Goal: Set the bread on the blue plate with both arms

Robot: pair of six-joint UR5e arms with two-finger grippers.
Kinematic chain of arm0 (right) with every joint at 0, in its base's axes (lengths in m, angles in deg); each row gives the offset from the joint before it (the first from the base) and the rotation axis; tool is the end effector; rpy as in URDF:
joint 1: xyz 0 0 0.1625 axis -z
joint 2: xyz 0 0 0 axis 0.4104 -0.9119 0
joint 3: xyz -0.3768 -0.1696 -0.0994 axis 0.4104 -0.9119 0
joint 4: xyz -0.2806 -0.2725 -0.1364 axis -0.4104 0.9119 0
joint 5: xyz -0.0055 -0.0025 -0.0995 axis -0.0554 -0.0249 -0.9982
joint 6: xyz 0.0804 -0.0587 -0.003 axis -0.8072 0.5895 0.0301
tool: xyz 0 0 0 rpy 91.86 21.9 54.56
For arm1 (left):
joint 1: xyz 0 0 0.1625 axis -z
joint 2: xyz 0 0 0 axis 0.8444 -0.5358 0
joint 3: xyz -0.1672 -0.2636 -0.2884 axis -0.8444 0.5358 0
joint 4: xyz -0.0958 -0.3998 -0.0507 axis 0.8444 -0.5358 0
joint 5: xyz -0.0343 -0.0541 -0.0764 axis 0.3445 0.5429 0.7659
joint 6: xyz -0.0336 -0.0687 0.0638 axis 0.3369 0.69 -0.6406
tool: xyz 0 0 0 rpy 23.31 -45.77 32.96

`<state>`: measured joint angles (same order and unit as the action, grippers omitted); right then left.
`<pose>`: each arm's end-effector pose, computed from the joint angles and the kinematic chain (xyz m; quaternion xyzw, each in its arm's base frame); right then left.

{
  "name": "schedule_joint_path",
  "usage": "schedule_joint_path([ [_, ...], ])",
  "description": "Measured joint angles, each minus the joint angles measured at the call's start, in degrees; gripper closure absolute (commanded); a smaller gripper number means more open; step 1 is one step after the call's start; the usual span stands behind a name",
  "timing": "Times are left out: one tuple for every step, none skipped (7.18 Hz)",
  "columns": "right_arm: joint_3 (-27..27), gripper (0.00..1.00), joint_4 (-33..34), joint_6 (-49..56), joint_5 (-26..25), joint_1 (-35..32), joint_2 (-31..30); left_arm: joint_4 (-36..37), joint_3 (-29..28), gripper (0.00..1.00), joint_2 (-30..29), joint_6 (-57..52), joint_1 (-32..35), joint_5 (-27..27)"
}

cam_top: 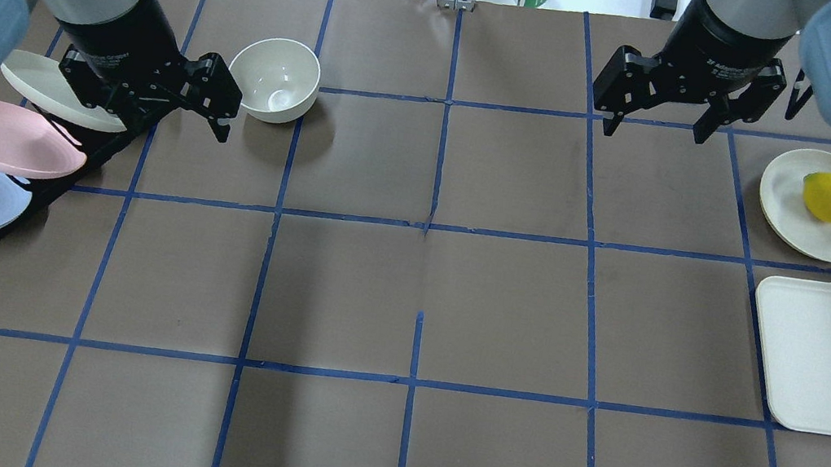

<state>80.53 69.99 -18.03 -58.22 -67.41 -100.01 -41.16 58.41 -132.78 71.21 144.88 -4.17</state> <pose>0.1519 -0.5188 0.4865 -0.0222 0.9993 -0.0256 0.0185 -0.1113 -0.4930 0.4582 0.0080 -0.9997 -0.0203 0.0071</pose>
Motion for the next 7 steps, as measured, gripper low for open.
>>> schedule_joint_path([
  [0.0,0.0,0.0,0.0,0.0,0.0,0.0,0.2,0.1,0.0,0.0,-0.2,0.0,-0.1],
  [0.4,0.0,0.1,0.1,-0.1,0.1,-0.1,0.3,0.1,0.0,0.0,-0.4,0.0,-0.1],
  [1.4,0.0,0.5,0.2,-0.2,0.2,-0.3,0.4,0.1,0.0,-0.2,-0.5,0.0,-0.1],
  [2.4,0.0,0.8,0.3,-0.5,0.3,-0.6,0.4,0.1,0.0,-0.3,-0.5,-0.1,-0.2],
  [2.9,0.0,1.0,0.4,-0.6,0.4,-1.0,0.4,0.2,0.0,-0.3,-0.6,-0.1,-0.3],
  [3.1,0.0,1.1,0.4,-0.6,0.5,-1.1,0.4,0.2,0.0,-0.5,-0.7,-0.3,-0.2],
  [3.1,0.0,1.1,0.4,-0.4,0.5,-1.2,0.3,0.3,0.0,-0.7,-0.8,-1.0,-0.1],
])
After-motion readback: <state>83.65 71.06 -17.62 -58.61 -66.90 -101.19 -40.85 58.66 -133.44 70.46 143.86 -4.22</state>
